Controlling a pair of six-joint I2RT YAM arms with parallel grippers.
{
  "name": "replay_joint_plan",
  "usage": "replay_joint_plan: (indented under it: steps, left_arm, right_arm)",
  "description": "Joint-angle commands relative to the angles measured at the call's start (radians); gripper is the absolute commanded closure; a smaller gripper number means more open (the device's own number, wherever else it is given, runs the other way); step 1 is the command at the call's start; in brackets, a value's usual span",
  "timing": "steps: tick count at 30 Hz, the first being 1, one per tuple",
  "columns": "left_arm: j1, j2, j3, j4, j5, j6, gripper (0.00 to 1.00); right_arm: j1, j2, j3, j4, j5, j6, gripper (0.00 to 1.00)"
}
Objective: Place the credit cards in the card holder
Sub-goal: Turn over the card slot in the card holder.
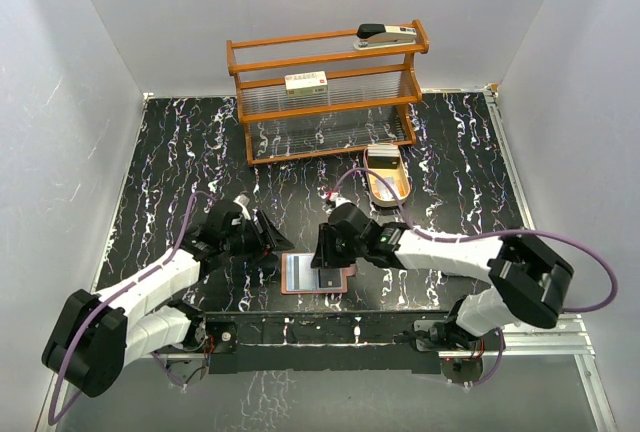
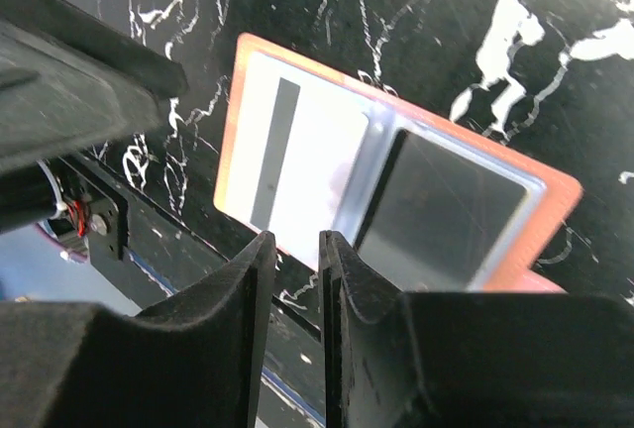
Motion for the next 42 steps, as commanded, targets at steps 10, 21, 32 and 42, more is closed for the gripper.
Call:
replay_joint_plan:
  steps: [10, 21, 32, 42]
  left_arm:
    - [0.021, 0.017, -0.040, 0.061, 0.122, -0.015, 0.39]
    - [0.019, 0.088, -0.034, 0.125, 0.169, 0.021, 0.39]
    - [0.019, 0.167, -0.052, 0.193, 0.160, 0.030, 0.39]
    - [0.018, 0.193, -0.035, 0.214, 0.188, 0.025, 0.43]
  right_arm:
    - [0.018, 0.223, 0.158, 0.004, 0.027, -0.023, 0.87]
    - [0.054, 0.289, 0.115, -0.010, 0.073, 0.000, 1.00]
    - [0.055, 0.278, 0.050, 0.051, 0.060, 0.009, 1.00]
    - [0.056, 0.290, 0.033, 0.083, 0.053, 0.009, 1.00]
